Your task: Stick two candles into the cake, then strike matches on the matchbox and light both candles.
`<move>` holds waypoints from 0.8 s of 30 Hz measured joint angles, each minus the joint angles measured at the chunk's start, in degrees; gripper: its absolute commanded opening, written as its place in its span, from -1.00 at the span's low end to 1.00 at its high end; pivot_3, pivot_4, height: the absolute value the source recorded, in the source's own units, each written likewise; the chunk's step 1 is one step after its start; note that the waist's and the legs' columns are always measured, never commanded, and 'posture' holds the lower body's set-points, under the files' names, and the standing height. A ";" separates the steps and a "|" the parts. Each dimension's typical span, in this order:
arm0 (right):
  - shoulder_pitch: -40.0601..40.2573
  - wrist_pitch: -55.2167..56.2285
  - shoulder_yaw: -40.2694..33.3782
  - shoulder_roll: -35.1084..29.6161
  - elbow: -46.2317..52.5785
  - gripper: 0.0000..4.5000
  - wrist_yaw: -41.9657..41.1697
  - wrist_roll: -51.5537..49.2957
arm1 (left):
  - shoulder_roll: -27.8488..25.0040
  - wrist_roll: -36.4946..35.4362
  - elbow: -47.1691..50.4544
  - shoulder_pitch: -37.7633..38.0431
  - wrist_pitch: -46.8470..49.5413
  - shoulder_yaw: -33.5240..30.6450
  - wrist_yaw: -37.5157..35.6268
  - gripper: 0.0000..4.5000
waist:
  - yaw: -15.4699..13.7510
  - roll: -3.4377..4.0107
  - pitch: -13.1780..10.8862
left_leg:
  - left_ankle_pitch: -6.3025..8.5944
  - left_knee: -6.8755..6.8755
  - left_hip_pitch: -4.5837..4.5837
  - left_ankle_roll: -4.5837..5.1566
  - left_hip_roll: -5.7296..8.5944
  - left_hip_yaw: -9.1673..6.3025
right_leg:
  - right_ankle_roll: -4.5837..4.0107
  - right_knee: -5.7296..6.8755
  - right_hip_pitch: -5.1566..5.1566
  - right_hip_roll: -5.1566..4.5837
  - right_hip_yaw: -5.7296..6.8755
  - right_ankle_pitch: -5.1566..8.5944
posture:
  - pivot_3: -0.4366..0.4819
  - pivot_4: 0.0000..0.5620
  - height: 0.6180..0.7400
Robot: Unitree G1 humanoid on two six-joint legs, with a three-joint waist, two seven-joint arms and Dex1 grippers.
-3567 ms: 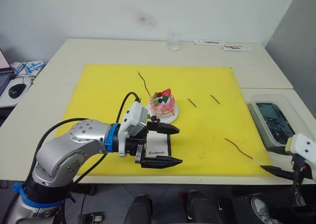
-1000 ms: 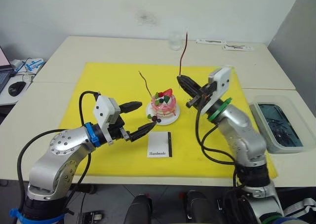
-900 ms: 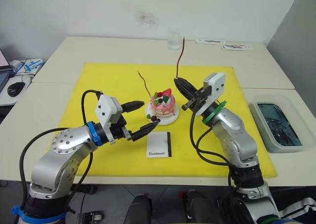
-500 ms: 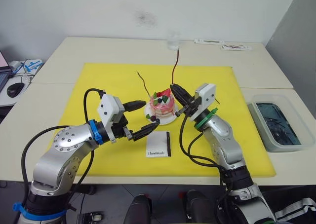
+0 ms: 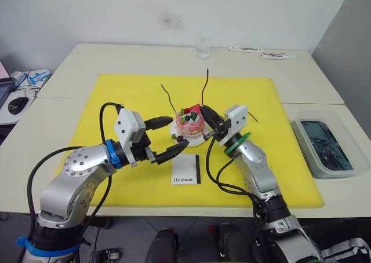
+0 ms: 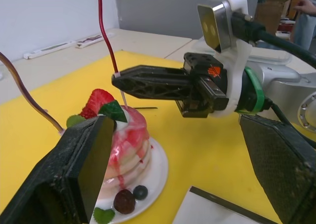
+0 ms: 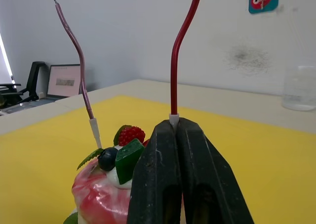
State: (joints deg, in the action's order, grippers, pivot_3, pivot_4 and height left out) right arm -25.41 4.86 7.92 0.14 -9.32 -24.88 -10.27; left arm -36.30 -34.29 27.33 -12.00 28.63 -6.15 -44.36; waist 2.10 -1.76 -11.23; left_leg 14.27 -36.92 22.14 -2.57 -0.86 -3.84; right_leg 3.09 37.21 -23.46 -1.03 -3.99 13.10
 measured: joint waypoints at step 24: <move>2.95 6.38 1.25 1.26 -4.11 -0.99 -0.03 2.38 | -0.57 -0.78 0.00 0.01 0.58 -0.02 -0.03 1.00 | 0.16 0.00 0.00 | 0.00 0.01 -0.02 0.00 0.00 0.00 | 0.17 -0.01 0.02 0.00 -0.01 0.13 | -0.05 -0.47 1.00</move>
State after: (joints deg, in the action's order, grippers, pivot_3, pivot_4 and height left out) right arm -22.45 11.24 9.17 1.41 -13.43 -24.91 -7.88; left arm -36.87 -35.07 27.33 -12.00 29.22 -6.17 -44.39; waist 2.26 -1.75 -11.23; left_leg 14.28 -36.91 22.11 -2.57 -0.86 -3.84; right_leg 3.26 37.20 -23.44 -1.03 -4.00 13.23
